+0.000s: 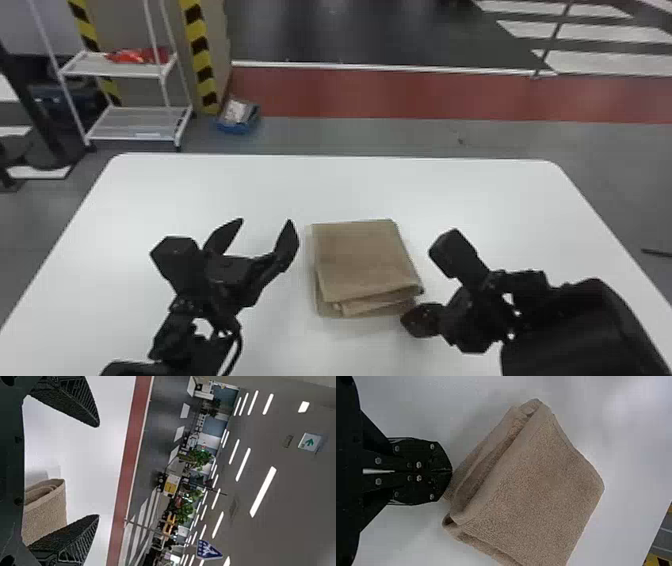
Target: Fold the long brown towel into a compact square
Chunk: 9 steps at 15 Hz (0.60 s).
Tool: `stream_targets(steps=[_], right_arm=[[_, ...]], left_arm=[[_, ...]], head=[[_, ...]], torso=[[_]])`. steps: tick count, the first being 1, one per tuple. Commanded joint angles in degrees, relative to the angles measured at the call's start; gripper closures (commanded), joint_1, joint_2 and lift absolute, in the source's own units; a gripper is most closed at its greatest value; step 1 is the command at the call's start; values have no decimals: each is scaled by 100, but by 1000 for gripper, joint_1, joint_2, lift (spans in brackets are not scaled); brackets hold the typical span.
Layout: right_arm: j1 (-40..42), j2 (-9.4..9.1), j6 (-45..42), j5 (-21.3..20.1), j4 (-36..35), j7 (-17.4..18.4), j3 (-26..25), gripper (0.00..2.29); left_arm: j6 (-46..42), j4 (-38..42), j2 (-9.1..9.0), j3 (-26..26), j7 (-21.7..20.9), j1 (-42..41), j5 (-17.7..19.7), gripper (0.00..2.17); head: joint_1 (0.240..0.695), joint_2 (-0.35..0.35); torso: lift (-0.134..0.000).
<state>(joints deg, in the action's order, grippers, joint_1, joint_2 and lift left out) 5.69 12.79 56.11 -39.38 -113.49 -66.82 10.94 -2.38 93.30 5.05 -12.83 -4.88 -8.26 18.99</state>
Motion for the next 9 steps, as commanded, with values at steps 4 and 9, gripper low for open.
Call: stream_targets(steps=[4, 9], right_arm=[[1075, -163, 10, 1415, -1632, 222, -1226, 1160], [1620, -426, -623, 2945, -1887, 2788, -1313, 49]], left_arm=[[-48, 13, 31, 53, -39, -9, 17, 56], [-48, 408, 31, 158, -4, -422, -53, 56]], head=[[695, -75], [695, -73]], torso=[[-101], [-101]])
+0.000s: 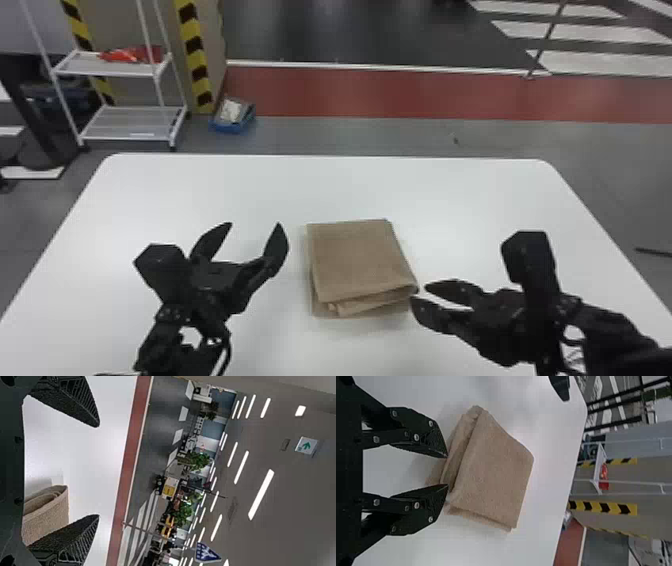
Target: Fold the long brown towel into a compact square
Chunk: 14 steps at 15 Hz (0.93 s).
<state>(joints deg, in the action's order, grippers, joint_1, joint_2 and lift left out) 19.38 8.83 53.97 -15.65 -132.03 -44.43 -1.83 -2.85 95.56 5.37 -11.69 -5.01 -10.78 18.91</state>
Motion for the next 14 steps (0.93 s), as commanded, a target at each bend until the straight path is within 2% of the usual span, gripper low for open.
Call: stream_targets(steps=[1, 3, 5, 7, 8, 9, 10, 14], right_arm=[[479, -75, -1323, 862, 134, 1411, -2, 49], [743, -101, -3450, 1037, 687, 2730, 227, 49], [910, -101, -5138, 1345, 1215, 3442, 403, 60], [1095, -101, -6403, 1389, 1680, 4233, 649, 63], [1112, -101, -6579, 1477, 1821, 4505, 728, 63], [1121, -92, -6561, 1573, 1865, 4742, 789, 63], [1156, -83, -6561, 1582, 1847, 4857, 842, 63], [1156, 31, -6456, 1793, 1804, 5111, 842, 66]], left_arm=[[-18, 235, 0, 53, 0, -240, -72, 56], [-158, 279, 0, 159, -9, -381, -151, 53], [-457, 323, 0, 185, 70, -522, -476, 49], [-633, 429, 0, 168, 149, -724, -801, 49], [-721, 482, 0, 168, 219, -820, -898, 49], [-756, 543, 0, 159, 334, -908, -1162, 49], [-756, 631, 8, 185, 422, -987, -1258, 49], [-738, 939, 0, 792, 386, -1313, -1179, 49]], head=[[695, -82], [695, -94], [695, -86], [695, -60], [695, -58], [695, -59], [695, -60], [695, -42]], torso=[[-101], [-101], [-101], [-101], [-101], [-101], [-101], [-101]])
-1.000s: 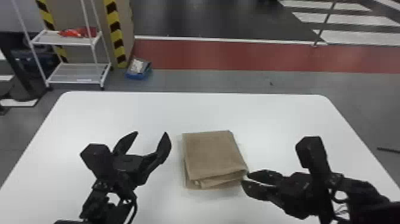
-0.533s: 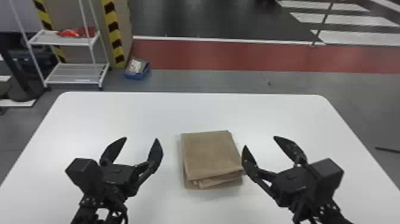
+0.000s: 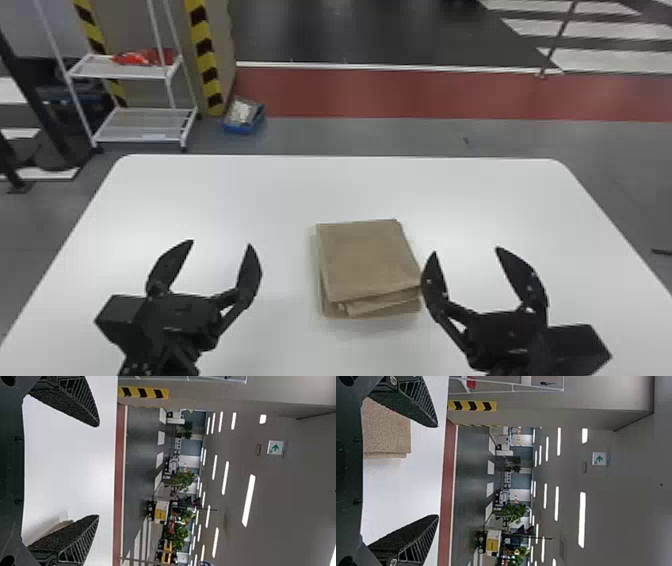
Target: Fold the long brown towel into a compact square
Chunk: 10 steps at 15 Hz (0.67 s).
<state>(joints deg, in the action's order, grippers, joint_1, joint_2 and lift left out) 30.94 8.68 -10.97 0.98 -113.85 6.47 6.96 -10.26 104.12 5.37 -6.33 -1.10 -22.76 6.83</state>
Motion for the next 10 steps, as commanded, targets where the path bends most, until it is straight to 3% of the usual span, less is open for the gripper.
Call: stream_targets(steps=[1, 4, 10], right_arm=[[0, 90, 38, 236, -15, 30, -99, 66], [9, 160, -32, 429, -6, -14, -160, 73], [44, 169, -32, 578, 3, -58, -239, 76]], left_arm=[[3, 100, -9, 466, -21, -167, 64, 49], [21, 144, -45, 1151, -224, -343, 249, 46], [-15, 241, -89, 1274, -206, -431, 302, 49]], head=[[695, -30], [695, 30], [695, 96]], torso=[[-101], [-101], [-101]])
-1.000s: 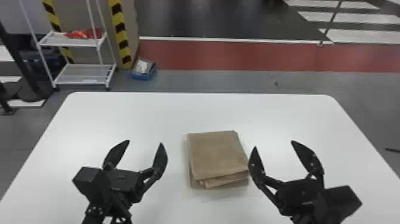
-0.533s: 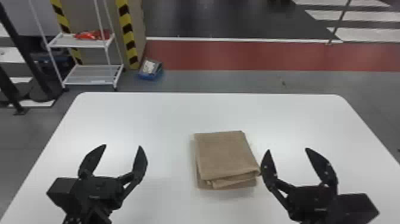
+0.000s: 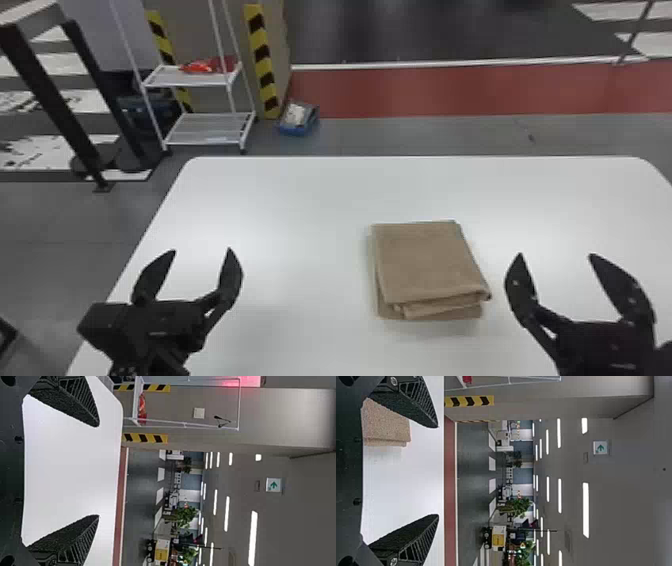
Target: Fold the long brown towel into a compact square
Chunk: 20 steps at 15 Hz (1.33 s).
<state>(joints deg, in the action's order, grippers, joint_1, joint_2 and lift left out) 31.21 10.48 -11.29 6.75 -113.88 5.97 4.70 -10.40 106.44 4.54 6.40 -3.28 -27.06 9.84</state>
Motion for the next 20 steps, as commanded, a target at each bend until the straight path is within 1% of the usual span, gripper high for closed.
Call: stream_targets(steps=[1, 4, 7, 9, 20], right_arm=[[17, -28, 53, 2, 24, -8, -22, 76], [43, -99, 123, -33, 15, -87, -13, 76], [61, -99, 176, -33, 15, -87, -40, 76], [70, -99, 176, -33, 15, -87, -48, 76], [96, -81, 193, 2, -3, -78, -66, 87]], left_arm=[[-19, 53, -5, -8, 29, -18, 1, 49], [-1, 70, -5, -16, 152, -27, 1, 49], [16, 114, 12, -34, 170, -27, 27, 49], [16, 149, 30, 1, 170, -71, 185, 49], [16, 264, 30, -16, 214, -132, 238, 49]], head=[[695, 95], [695, 96], [695, 104], [695, 101], [695, 102]], torso=[[-101], [-101], [-101], [-101], [-101]])
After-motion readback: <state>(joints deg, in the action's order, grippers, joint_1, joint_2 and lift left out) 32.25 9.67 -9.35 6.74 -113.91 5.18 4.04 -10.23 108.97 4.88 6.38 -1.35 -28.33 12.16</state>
